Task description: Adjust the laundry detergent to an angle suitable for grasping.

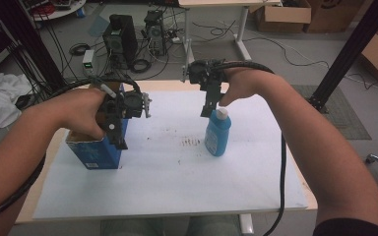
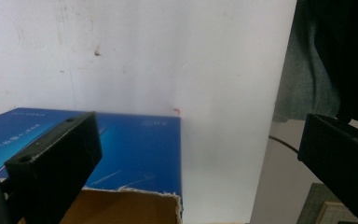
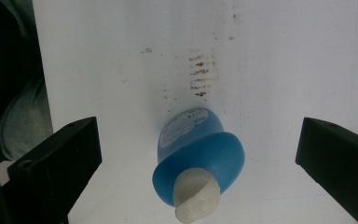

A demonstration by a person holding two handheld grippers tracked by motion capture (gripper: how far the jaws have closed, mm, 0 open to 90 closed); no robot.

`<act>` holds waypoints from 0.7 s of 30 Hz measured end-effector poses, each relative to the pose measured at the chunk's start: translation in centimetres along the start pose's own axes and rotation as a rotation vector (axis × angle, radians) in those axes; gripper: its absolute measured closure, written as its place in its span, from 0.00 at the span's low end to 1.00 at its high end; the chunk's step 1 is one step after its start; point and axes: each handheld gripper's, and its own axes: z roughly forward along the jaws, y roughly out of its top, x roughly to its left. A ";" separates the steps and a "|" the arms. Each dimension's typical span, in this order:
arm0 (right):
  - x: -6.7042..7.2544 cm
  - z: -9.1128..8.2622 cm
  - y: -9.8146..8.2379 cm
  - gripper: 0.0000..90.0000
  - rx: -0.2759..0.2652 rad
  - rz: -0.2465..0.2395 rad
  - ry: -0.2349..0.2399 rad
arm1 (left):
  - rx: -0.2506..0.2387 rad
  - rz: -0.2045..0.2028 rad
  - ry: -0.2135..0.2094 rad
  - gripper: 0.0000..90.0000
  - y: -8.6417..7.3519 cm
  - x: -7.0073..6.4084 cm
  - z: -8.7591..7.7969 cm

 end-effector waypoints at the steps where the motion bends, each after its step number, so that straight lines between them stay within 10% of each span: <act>1: 0.0 0.0 0.0 0.00 0.002 0.000 0.001 | -0.002 0.000 0.000 0.00 0.0 0.0 0.0; 21: 0.1 0.2 0.1 0.00 0.019 0.002 0.002 | 0.003 -0.005 -0.002 0.00 -0.2 -0.5 0.1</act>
